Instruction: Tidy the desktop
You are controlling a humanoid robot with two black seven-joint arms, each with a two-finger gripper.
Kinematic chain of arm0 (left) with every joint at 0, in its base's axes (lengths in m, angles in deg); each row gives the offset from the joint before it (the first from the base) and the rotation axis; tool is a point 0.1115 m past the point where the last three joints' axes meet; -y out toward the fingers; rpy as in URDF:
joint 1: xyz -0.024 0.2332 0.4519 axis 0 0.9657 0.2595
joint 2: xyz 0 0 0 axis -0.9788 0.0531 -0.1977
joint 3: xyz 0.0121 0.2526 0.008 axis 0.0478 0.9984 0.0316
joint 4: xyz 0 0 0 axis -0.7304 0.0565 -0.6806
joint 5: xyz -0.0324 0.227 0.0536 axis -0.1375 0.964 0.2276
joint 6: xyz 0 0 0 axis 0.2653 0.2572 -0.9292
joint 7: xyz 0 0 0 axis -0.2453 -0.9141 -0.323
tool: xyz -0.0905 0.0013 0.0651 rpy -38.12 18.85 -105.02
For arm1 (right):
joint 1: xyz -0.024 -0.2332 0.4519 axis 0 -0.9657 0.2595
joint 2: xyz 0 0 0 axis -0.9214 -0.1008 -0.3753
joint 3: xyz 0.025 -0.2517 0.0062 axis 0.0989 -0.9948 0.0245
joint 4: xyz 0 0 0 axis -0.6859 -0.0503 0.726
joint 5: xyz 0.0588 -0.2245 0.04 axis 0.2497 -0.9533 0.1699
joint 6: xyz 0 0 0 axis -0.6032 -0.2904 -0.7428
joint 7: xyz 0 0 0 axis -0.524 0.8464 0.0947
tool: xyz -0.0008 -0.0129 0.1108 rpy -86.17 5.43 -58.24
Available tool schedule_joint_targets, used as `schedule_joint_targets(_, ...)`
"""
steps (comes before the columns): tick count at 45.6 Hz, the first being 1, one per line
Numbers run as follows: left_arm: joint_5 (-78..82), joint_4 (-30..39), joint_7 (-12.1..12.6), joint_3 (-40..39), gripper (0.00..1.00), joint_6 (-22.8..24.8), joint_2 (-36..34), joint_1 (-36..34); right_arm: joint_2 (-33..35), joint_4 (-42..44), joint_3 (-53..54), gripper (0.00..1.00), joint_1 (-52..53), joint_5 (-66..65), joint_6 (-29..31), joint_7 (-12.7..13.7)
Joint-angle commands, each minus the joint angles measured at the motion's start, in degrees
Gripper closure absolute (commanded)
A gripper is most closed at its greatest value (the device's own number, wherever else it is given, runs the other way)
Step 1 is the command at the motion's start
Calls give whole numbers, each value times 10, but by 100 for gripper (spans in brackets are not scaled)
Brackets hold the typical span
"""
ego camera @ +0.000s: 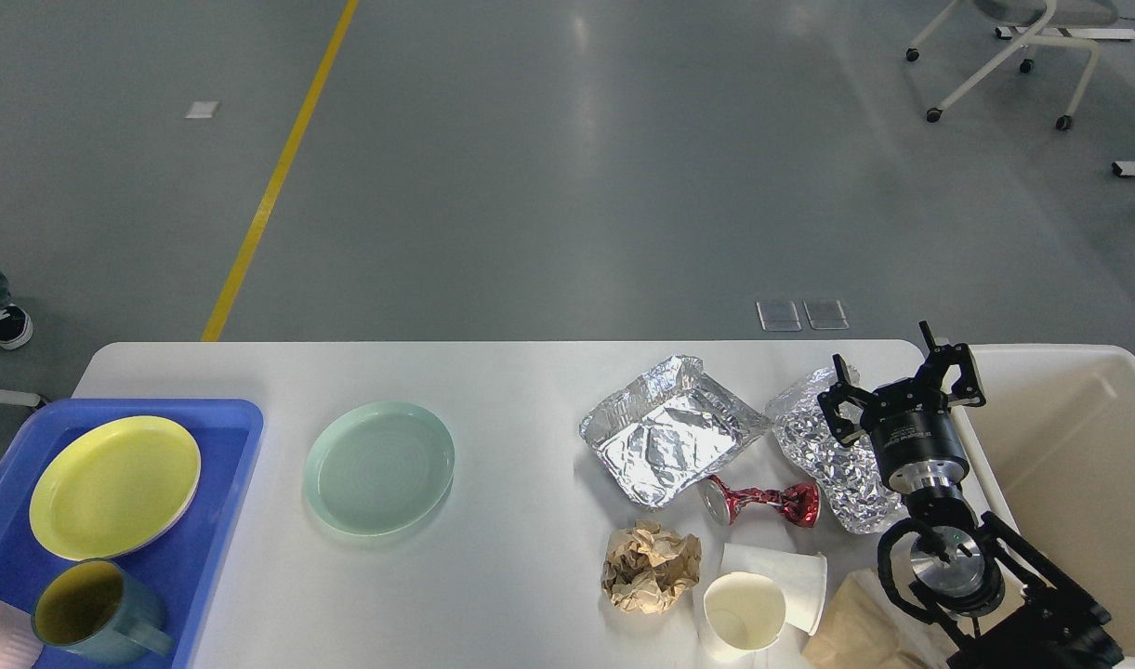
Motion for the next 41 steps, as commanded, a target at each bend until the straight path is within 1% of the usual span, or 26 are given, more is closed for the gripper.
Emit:
schedule_joint_targets(1,-1,4,-2,1,21,-5,0,-1,0,0,0,0,0,0,0,0)
schedule_joint_targets(3,-1,8,-2,2,15,-3,-1,1,0,0,-1,0,0,0,0,0)
schedule_joint_targets(10,-7,24,0,26,13,7,-4,-10,0,0,0,0,0,0,0,1)
schedule_joint_targets(15,-7,35,5,72,11,25,-9,-59,0,0,0,0,0,0,0,1)
schedule_joint_targets(21,-7,68,-2,171,9,28,-24,-176,0,0,0,0,0,0,0,0)
schedule_joint_targets(27,-8,97,1,267,8,28,-12,-304,0,0,0,0,0,0,0,0)
schedule_joint_targets(35,-32,145,4,370,6,28,55,-459,0,0,0,0,0,0,0,0)
schedule_joint_targets(41,-80,201,2,441,6,28,122,-576,0,0,0,0,0,0,0,1)
